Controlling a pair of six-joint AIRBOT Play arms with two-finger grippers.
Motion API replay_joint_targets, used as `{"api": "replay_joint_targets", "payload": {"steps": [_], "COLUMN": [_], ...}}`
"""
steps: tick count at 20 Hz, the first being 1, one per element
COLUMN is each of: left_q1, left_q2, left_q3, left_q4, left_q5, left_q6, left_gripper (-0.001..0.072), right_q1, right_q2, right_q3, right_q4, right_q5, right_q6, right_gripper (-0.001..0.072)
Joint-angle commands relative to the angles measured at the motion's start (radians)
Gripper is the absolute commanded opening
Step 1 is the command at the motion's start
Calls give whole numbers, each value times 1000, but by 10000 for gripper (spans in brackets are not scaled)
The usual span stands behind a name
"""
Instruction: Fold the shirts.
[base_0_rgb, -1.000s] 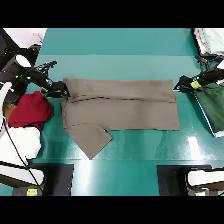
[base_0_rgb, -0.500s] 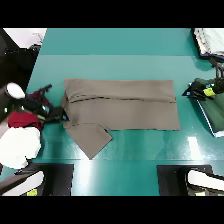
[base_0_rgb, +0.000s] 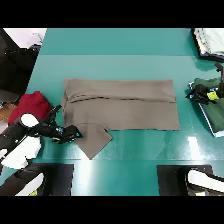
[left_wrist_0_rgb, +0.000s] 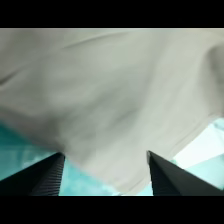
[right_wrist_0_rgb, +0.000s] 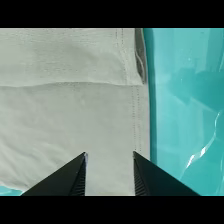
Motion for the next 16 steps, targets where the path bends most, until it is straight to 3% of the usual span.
{"api": "replay_joint_targets", "payload": {"steps": [1,2,3,7,8,9,10,16], "left_q1": [-48,-48,-48,-48,-48,-48,-48,-48], "left_q2": [6,6,6,6,6,6,6,6], "left_q3": [-19,-18,-18,7,18,28,38,73], "left_q4": [-63,-74,-82,-83,-82,-83,-83,-83], "left_q5": [120,134,143,129,126,122,123,123], "left_q6": [-8,-8,-4,4,6,16,22,29], "left_gripper": [430,203,20,24,24,24,24,24], "right_q1": [-2,-2,-9,-97,-129,-158,-181,-171], "right_q2": [1,1,1,11,15,13,10,10], "right_q3": [-2,-3,-6,-136,-188,-234,-281,-439], "right_q4": [1,0,-3,-5,-4,-4,-4,0], "right_q5": [14,36,67,140,135,134,123,-21], "right_q6": [-1,-12,-37,-45,-45,-45,-45,-71], "right_gripper": [317,317,317,318,370,509,543,499]}}
